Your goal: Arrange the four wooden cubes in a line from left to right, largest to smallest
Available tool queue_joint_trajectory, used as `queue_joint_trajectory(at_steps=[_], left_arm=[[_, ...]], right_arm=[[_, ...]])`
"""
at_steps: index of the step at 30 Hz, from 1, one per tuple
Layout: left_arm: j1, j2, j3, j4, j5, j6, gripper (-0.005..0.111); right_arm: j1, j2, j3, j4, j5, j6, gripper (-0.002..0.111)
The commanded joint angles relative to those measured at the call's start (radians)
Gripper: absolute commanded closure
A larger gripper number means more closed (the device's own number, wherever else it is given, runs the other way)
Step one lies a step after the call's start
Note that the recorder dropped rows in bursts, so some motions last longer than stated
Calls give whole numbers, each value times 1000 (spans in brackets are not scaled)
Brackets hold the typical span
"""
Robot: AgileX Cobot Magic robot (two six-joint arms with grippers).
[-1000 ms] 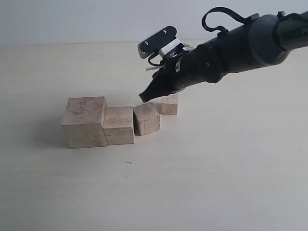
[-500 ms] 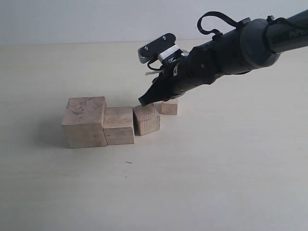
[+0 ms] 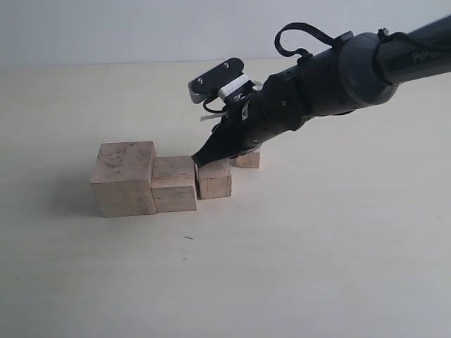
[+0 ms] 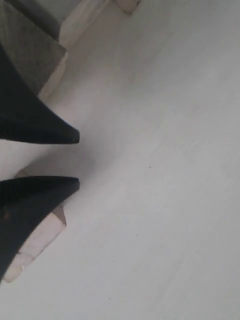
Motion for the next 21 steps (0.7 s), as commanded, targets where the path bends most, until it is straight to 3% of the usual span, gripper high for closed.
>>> queue_joint_trajectory(at_steps=[1, 21], left_arm=[[-6, -6, 0, 2, -9, 3, 107], [-6, -6, 0, 2, -9, 3, 107]], right_arm=[[1, 0, -6, 4, 40, -7, 84], [-18, -70, -6, 15, 105, -21, 84]])
